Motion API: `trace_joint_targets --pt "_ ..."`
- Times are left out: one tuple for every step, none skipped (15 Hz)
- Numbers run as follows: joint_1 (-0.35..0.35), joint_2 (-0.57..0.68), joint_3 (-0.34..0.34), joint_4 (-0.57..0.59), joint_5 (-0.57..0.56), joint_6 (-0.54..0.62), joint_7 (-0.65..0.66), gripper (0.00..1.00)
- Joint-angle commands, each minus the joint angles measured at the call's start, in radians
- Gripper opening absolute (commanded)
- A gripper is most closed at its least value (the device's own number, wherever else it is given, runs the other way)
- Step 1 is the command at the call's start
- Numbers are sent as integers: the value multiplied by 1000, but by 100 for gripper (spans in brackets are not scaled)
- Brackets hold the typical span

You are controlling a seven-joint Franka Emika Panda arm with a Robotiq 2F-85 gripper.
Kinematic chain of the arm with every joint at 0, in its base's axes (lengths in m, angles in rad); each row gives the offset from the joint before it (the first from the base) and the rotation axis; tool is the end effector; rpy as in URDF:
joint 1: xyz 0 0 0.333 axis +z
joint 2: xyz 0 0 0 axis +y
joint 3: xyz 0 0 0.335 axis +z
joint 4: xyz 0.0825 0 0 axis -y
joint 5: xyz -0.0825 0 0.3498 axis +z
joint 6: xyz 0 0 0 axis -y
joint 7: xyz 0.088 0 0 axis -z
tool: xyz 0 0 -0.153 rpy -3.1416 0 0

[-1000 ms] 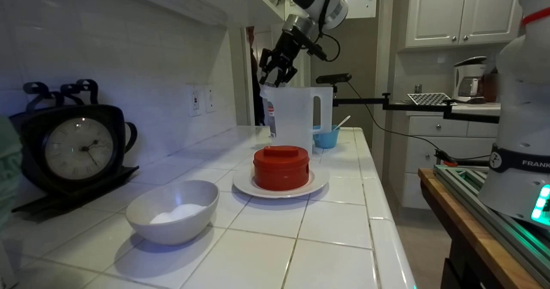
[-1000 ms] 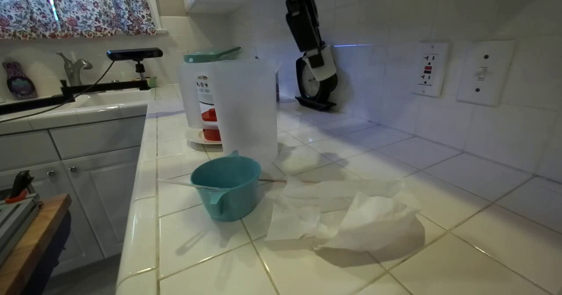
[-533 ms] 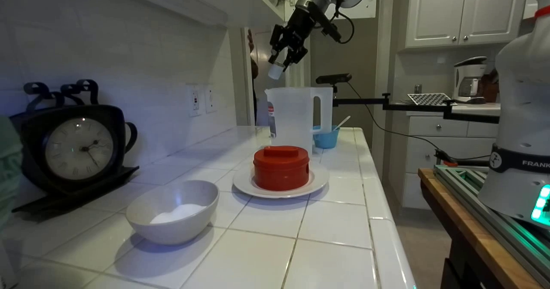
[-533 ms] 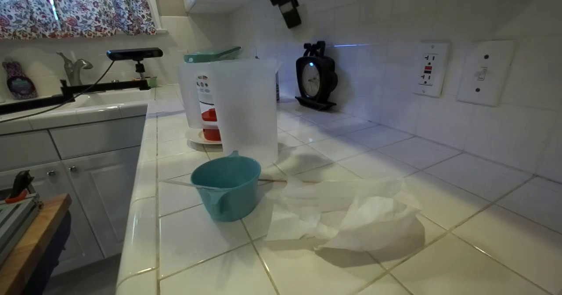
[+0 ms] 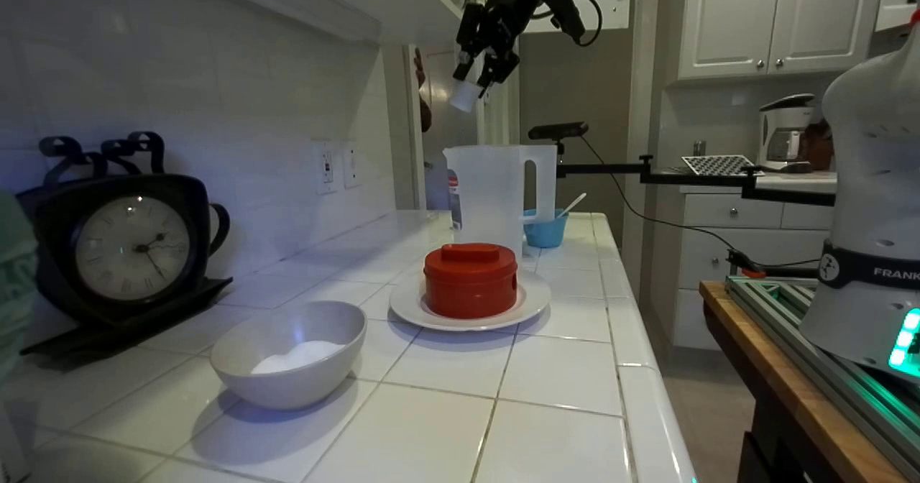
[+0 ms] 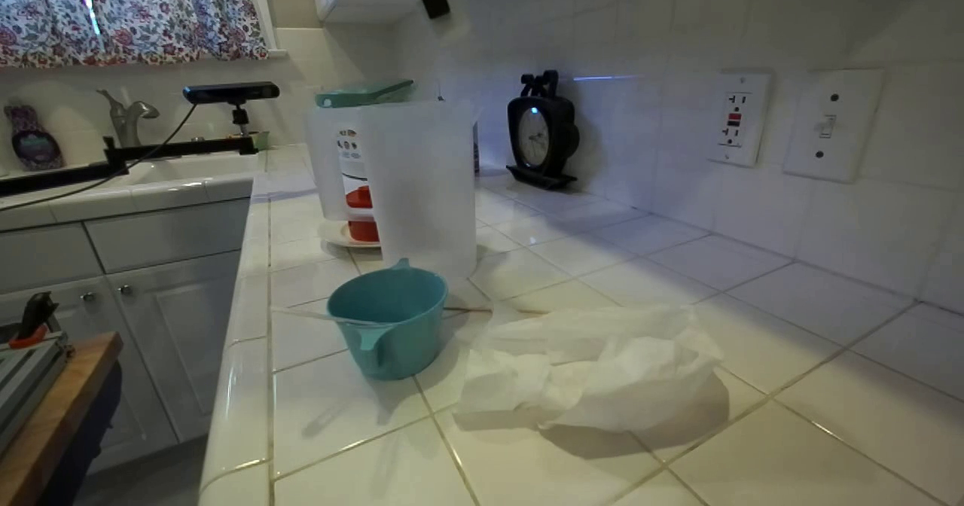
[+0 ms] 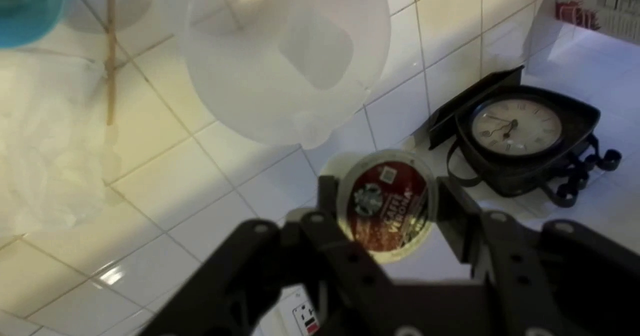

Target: Pick up the object and put it in the jar

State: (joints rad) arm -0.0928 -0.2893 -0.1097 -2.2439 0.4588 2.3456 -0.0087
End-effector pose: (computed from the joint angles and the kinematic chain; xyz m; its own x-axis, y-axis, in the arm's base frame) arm 0.4742 -0.0795 0.5196 0.8205 -0.4825 0.3065 -0.3299 -0.8376 -0.4355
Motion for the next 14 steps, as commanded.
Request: trace_joint_targets --pt "26 -18 -15 -9 -20 -93 -30 27" --pt "28 -16 -13 -12 -23 -116 -29 27" --pt "27 -14 -9 -11 -33 -134 -22 27" --pt "29 -10 -8 -16 -37 -143 -28 27" --pt "26 -7 -5 -16 -52 -155 -22 27" --pt "26 1 -4 -20 -60 -160 -21 27" --pt "25 7 -4 -23 -68 -164 -22 27" --pt "24 14 -4 -28 -75 -166 -22 27" --pt "21 21 -1 -33 -91 -160 -13 27" --pt "22 30 -1 -35 -96 -158 -15 27" --pt "22 39 -1 -37 -101 -155 -14 27" --pt "21 50 2 -38 -109 -142 -12 27" --pt "22 61 1 -38 -111 -140 -14 27" --pt "21 74 1 -36 -118 -132 -17 27"
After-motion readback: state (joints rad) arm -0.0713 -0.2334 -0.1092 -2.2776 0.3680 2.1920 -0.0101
